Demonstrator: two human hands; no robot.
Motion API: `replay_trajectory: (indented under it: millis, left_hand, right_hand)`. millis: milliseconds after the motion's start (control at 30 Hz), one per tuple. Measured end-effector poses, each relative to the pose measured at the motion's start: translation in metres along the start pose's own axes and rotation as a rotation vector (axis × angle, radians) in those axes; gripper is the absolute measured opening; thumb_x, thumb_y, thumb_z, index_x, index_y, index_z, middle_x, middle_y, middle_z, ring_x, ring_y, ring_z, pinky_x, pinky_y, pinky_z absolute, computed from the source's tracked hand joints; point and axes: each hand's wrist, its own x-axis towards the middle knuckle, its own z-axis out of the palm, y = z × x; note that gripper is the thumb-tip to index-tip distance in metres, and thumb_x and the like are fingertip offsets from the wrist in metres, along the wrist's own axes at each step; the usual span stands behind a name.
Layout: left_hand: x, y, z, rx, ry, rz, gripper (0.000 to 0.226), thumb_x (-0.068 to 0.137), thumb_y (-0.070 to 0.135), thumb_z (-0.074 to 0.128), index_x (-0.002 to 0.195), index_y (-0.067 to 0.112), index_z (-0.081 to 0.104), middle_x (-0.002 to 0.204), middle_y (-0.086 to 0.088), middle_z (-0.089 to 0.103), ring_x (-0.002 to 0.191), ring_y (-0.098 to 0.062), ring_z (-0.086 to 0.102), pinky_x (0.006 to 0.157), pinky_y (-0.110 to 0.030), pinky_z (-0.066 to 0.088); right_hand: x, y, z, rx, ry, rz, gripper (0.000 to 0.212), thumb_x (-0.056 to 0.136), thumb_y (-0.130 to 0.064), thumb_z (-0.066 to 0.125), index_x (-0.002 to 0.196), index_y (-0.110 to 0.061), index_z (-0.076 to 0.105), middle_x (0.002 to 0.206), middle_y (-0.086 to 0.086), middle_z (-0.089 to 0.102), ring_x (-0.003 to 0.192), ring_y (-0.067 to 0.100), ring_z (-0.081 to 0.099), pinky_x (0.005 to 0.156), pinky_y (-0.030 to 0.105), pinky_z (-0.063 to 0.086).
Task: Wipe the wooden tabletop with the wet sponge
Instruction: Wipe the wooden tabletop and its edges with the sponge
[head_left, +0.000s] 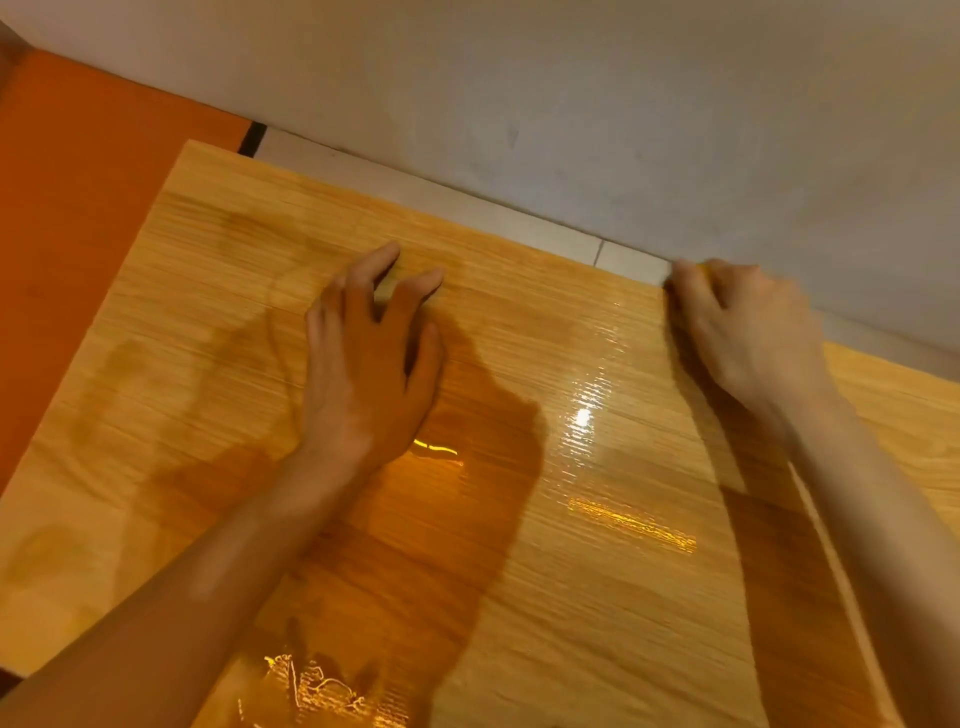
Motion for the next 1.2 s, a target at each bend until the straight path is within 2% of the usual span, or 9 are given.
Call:
replay_trajectory:
  millis: [133,300,433,533,667,767,933,1033,1200]
  left_hand:
    - [-0.001,-0.001,0.000,0.006,-0.011,-0.007,0.040,0.101,0.030,0.045,0.139,0.021,0.053,0.151,-0.012,0.039,0.140,-0.032,0.039,0.109,-0.049,0.034]
    - [-0.002,-0.009,-0.013,-0.140,-0.055,-0.003,0.046,0.101,0.027,0.047,0.145,0.015,0.049,0.153,-0.013,0.039,0.141,-0.030,0.038,0.114,-0.049,0.032]
    - [-0.004,-0.052,-0.039,-0.103,-0.019,-0.049,0.047,0.100,0.026,0.047,0.144,0.008,0.049,0.151,-0.016,0.042,0.141,-0.034,0.039,0.114,-0.055,0.033]
    - [-0.009,-0.083,-0.052,-0.014,-0.045,-0.138,0.054,0.100,0.033,0.042,0.148,0.007,0.043,0.155,-0.016,0.036,0.141,-0.033,0.035,0.114,-0.047,0.028]
    - [-0.014,-0.094,-0.049,0.026,-0.032,-0.098,0.054,0.102,0.031,0.040,0.146,0.001,0.042,0.155,-0.020,0.035,0.141,-0.035,0.037,0.113,-0.048,0.028]
    - [-0.014,-0.094,-0.044,0.035,0.005,-0.093,0.050,0.103,0.030,0.040,0.145,0.004,0.044,0.155,-0.019,0.036,0.140,-0.036,0.038,0.112,-0.051,0.029]
    - [-0.015,-0.093,-0.043,0.057,0.048,-0.083,0.045,0.104,0.027,0.042,0.143,0.006,0.047,0.154,-0.017,0.039,0.138,-0.036,0.042,0.108,-0.046,0.029]
    - [-0.016,-0.092,-0.041,0.042,0.054,-0.087,0.044,0.103,0.025,0.046,0.142,0.006,0.047,0.154,-0.016,0.038,0.139,-0.034,0.041,0.110,-0.042,0.029]
    - [-0.016,-0.093,-0.040,0.043,0.023,-0.098,0.046,0.103,0.026,0.044,0.145,0.005,0.044,0.155,-0.017,0.035,0.142,-0.034,0.037,0.111,-0.047,0.031]
  right_hand:
    - [-0.004,-0.026,0.012,-0.111,0.073,-0.007,0.044,0.103,-0.032,0.031,0.089,-0.001,0.059,0.099,0.029,0.064,0.094,0.044,0.056,0.080,0.045,0.039]
    - [0.011,-0.123,0.052,-0.015,0.067,-0.297,0.039,0.104,-0.034,0.028,0.119,-0.010,0.054,0.118,0.012,0.059,0.110,0.031,0.050,0.095,0.038,0.031]
    - [0.001,-0.080,0.042,0.013,0.127,-0.267,0.041,0.103,-0.034,0.032,0.134,-0.011,0.045,0.122,0.011,0.059,0.115,0.031,0.049,0.112,0.042,0.025]
    - [-0.014,-0.058,0.036,-0.013,0.239,-0.158,0.037,0.103,-0.031,0.031,0.121,-0.004,0.049,0.111,0.016,0.059,0.104,0.034,0.049,0.105,0.044,0.031]
    - [0.002,-0.106,0.046,-0.058,0.180,-0.113,0.035,0.103,-0.029,0.030,0.102,-0.004,0.055,0.102,0.020,0.062,0.097,0.037,0.052,0.087,0.044,0.035]
    - [0.020,-0.170,0.065,-0.128,0.153,-0.200,0.025,0.101,-0.020,0.038,0.100,-0.006,0.058,0.101,0.016,0.066,0.097,0.035,0.059,0.078,0.038,0.037]
    - [0.038,-0.253,0.089,-0.039,0.075,-0.319,0.025,0.101,-0.019,0.034,0.110,-0.010,0.056,0.110,0.009,0.065,0.104,0.029,0.058,0.083,0.035,0.037]
    - [0.037,-0.217,0.071,0.027,-0.037,-0.372,0.032,0.103,-0.026,0.033,0.108,-0.007,0.058,0.111,0.017,0.064,0.101,0.037,0.059,0.081,0.041,0.042]
    - [0.022,-0.099,0.025,-0.012,-0.156,0.008,0.040,0.099,-0.041,0.034,0.084,-0.011,0.056,0.103,0.027,0.064,0.094,0.043,0.056,0.074,0.039,0.039]
